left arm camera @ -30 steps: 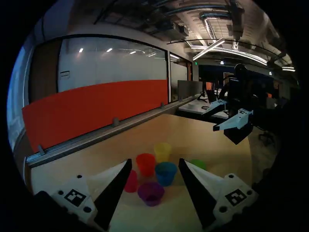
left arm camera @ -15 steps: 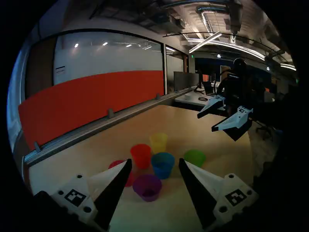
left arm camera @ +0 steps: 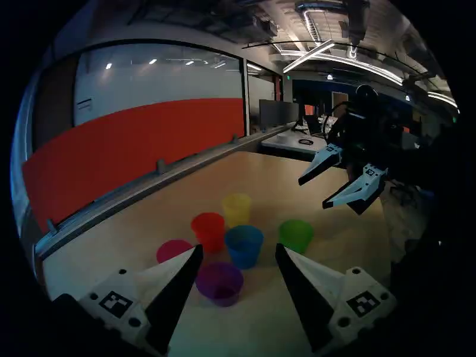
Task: Pour water
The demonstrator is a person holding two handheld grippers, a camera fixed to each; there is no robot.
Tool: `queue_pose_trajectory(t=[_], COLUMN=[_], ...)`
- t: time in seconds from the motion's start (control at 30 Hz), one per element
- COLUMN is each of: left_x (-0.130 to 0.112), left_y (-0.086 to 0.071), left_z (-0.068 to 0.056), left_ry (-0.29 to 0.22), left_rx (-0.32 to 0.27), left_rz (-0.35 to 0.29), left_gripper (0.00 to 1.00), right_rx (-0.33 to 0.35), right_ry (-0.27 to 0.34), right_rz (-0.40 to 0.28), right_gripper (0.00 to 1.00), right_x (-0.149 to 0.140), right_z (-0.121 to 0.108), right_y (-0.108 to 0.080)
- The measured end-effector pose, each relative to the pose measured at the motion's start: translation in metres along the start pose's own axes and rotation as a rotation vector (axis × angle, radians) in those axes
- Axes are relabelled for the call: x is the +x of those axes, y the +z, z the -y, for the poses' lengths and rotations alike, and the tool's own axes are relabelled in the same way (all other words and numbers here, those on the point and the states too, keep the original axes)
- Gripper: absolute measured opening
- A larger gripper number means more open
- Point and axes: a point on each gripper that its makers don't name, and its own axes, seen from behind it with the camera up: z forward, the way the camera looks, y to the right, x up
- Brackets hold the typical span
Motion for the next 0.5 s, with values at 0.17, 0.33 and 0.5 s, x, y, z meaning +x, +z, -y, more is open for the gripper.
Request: queue_pose_trajectory(t=[0.17, 0.33, 0.5], left_x=[-0.003, -0.007, -0.010], left_y=[0.005, 0.010, 0.014], left_z=[-0.001, -0.002, -0.004], left_ry=[0.007, 0.013, 0.013], left_rx=[-0.007, -0.012, -0.021], left_rz=[0.014, 0.025, 0.032], left_gripper=[0.90, 0.90, 0.90], right_rx=[0.008, 0.015, 0.021], right_ry=[0.007, 0.003, 0.001], right_rz=[0.012, 0.031, 0.051], right_gripper=[0.99, 0.99, 0.99], right_x=[-0.010, -0.021, -0.033], right_z=[0.002, 0.003, 0.005], right_y=[0.003, 0.005, 0.006])
